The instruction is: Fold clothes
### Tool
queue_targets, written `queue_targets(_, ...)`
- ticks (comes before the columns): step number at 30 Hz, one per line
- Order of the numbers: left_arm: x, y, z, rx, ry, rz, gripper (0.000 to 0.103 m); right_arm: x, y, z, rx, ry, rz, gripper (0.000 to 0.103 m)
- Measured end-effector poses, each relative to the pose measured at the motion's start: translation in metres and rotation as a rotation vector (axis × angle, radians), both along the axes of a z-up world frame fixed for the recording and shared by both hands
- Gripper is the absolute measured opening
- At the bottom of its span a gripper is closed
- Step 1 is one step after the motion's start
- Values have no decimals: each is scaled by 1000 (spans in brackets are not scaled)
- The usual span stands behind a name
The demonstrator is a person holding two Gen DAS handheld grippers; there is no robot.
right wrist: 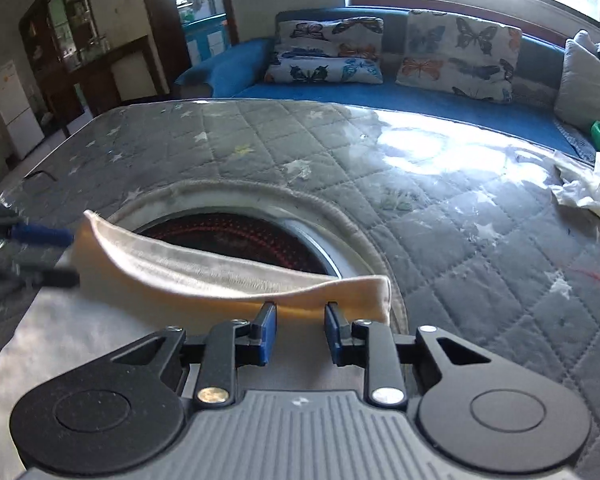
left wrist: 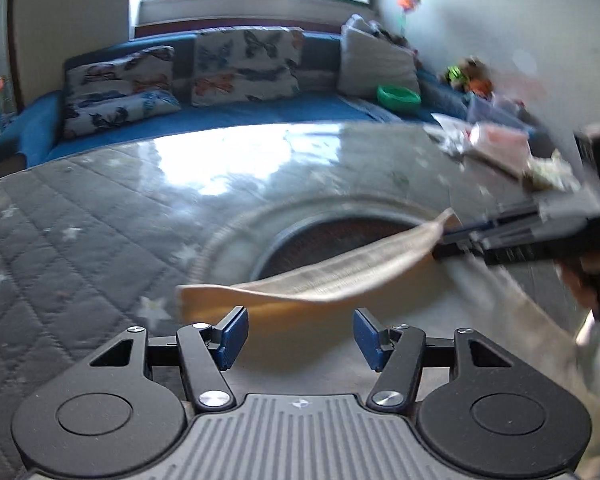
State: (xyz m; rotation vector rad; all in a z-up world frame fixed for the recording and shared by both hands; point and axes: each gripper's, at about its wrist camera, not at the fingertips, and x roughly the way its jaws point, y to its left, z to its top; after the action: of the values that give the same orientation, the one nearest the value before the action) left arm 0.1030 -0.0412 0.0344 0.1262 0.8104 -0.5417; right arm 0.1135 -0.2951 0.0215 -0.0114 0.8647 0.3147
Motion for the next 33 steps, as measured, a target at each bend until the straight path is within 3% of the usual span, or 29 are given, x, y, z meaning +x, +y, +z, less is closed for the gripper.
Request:
queue_targets(7, 28, -11, -13, 7, 18, 85, 61, 11, 3, 4, -9, -29, -29, 26)
queue_targets(16, 43, -1, -11, -18, 25, 208, 62, -12, 18, 9, -65, -35, 64, 28)
queue_targets(18, 32, 3, -6, -25, 19, 199, 62, -22, 20, 10, -71, -34, 89, 36)
queue_targets(24, -15, 11, 5, -56, 5, 152, 65, -72, 26, 9, -104, -38, 166, 36)
queue_targets(33, -111, 29, 5, -86, -25, 107, 65, -146, 40, 5, -127, -72, 241, 44)
